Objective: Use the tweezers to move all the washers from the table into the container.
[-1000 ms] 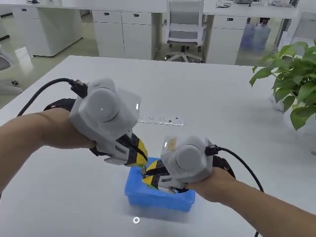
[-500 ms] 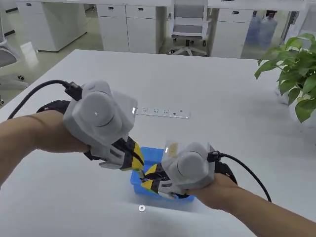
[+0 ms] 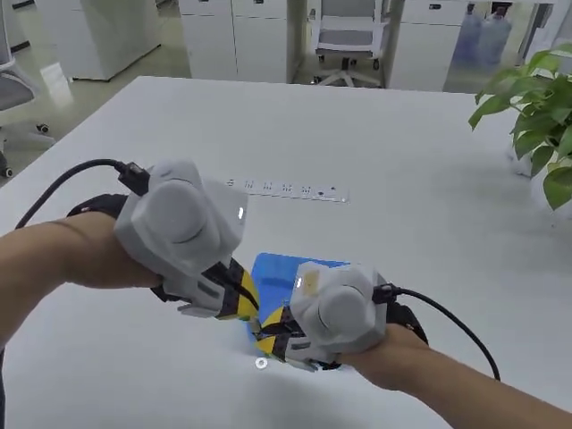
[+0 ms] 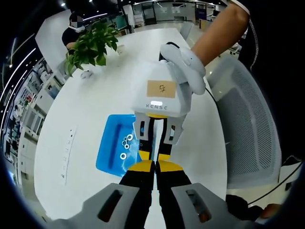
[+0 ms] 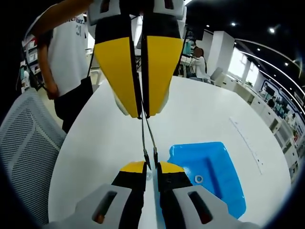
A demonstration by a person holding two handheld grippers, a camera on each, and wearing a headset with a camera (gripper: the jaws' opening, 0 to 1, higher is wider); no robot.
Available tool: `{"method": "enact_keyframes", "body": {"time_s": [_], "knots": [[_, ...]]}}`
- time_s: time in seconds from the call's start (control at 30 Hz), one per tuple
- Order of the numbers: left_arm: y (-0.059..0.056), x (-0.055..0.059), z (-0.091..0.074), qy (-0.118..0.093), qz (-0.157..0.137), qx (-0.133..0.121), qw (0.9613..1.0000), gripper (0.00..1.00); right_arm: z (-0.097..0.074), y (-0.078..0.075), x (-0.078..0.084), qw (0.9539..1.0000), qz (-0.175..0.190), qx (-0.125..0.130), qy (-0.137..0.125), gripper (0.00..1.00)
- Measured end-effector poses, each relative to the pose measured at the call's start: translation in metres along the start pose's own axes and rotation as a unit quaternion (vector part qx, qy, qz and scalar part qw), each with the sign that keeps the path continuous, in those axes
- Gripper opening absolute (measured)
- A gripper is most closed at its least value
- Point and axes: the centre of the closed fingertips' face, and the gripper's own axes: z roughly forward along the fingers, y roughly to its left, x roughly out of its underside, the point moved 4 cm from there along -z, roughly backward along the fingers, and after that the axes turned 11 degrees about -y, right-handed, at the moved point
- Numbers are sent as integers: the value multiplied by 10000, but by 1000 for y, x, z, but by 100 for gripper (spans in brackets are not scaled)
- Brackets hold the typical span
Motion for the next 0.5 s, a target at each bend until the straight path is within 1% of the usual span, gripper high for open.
{"method": "enact_keyframes", "body": {"time_s": [0.5], "knots": [[-5, 18, 19, 42, -169, 217, 9996, 5, 11, 11, 23, 9995, 251, -150, 107, 11]]}}
